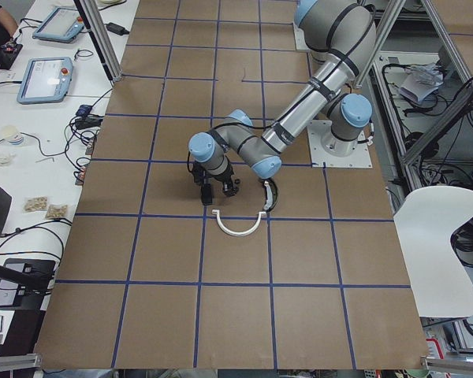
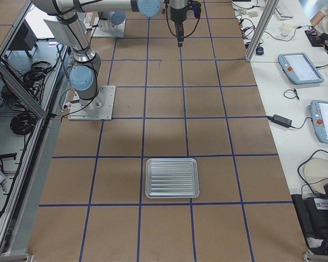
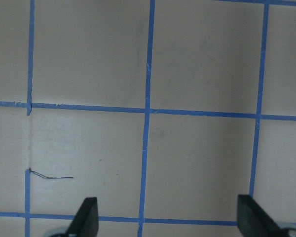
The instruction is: Place bearing gear from tray to pile
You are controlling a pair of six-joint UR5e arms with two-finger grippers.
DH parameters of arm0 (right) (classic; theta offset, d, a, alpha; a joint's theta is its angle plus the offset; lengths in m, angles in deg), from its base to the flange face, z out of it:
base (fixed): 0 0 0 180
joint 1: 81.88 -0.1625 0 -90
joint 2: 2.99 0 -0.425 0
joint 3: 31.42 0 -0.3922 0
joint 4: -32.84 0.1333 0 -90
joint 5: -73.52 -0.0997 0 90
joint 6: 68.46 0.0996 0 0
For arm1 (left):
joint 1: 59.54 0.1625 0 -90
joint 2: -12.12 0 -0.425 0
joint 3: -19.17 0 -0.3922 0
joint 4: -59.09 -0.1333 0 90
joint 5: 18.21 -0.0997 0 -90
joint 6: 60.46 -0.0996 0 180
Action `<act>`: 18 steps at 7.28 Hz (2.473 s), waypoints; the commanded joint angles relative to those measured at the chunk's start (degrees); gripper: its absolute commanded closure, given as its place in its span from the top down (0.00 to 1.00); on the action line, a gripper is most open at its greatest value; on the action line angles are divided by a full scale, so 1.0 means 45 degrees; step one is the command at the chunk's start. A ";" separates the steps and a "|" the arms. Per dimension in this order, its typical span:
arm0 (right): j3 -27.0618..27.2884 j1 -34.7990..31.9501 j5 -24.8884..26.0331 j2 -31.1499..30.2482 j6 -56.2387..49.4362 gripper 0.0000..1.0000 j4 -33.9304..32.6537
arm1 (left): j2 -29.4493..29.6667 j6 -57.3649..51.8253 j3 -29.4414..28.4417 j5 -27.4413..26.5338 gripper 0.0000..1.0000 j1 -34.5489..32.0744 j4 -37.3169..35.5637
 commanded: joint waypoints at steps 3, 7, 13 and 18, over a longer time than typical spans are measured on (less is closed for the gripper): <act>0.0000 0.0000 0.0000 0.0000 -0.0016 1.00 -0.0088 | -0.1292 0.0465 -0.2420 0.0845 1.00 -0.2326 0.1482; -0.0136 0.0019 -0.0039 0.0097 -0.0016 1.00 -0.0011 | -0.4022 0.3686 -0.3720 0.2364 1.00 -0.5726 0.4221; -0.0137 0.0059 -0.0058 0.0117 -0.0016 1.00 -0.0030 | -0.5259 0.5350 -0.2217 0.1353 1.00 -0.8040 0.4047; -0.0137 0.0059 -0.0078 0.0098 -0.0016 1.00 -0.0030 | -0.5494 0.5096 -0.2197 0.1177 1.00 -0.7553 0.4104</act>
